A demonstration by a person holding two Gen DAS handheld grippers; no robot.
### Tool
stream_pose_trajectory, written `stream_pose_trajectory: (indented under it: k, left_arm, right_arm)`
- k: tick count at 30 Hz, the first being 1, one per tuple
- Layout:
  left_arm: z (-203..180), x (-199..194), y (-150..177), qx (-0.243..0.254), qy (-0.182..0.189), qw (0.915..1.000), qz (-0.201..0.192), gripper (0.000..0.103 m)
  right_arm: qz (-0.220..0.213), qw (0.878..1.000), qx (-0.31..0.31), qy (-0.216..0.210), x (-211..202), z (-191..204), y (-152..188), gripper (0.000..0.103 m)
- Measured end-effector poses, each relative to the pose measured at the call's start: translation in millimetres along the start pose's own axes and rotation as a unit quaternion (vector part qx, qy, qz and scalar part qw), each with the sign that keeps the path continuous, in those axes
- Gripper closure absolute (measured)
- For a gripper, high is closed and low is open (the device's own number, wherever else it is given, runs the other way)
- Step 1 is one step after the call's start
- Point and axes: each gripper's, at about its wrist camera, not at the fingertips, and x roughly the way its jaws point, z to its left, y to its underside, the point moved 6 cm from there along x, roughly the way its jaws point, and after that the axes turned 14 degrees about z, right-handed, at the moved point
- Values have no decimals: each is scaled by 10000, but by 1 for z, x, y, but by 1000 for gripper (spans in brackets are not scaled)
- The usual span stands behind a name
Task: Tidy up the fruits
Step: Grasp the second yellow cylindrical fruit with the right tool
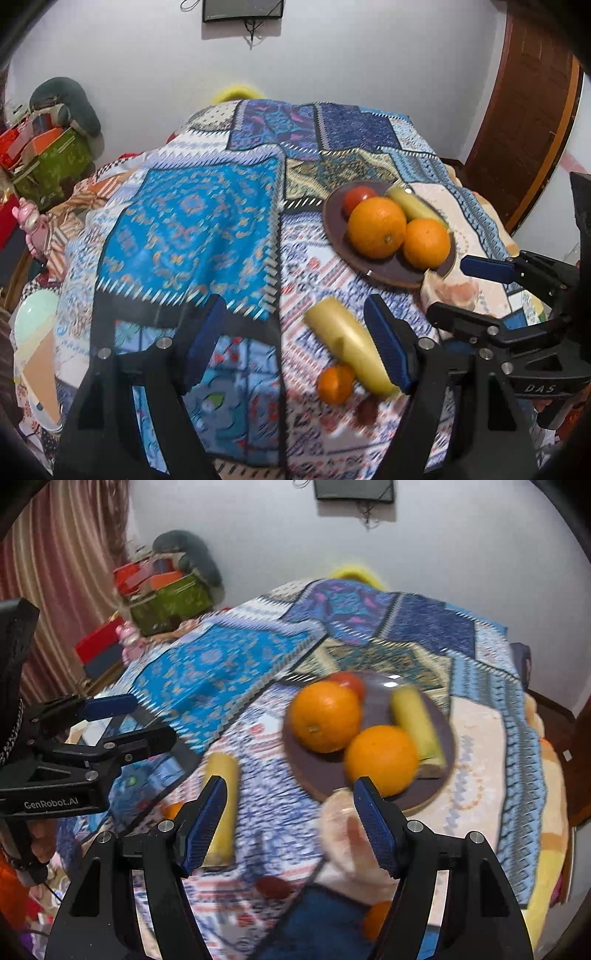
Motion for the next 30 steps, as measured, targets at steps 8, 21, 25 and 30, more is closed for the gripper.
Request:
stream_pose_trajectory:
  k: [8, 21, 25, 30]
  left_arm:
    - [34, 7, 26, -182, 25, 9997, 165, 26]
    - [44, 22, 43, -165, 188, 9993, 261, 26]
    - [44, 26, 44, -174, 207, 9992, 299, 26]
    - [40, 28, 46, -198, 257, 9988, 369, 26]
  right_arm:
    - [488, 9985, -30, -243, 43, 35, 5, 46]
    - [912, 9948, 165, -411, 78, 44, -4, 59]
    - [1053, 9930, 139, -515, 91, 49, -5, 69]
    - [989, 9938, 133, -484, 88, 49, -3, 70]
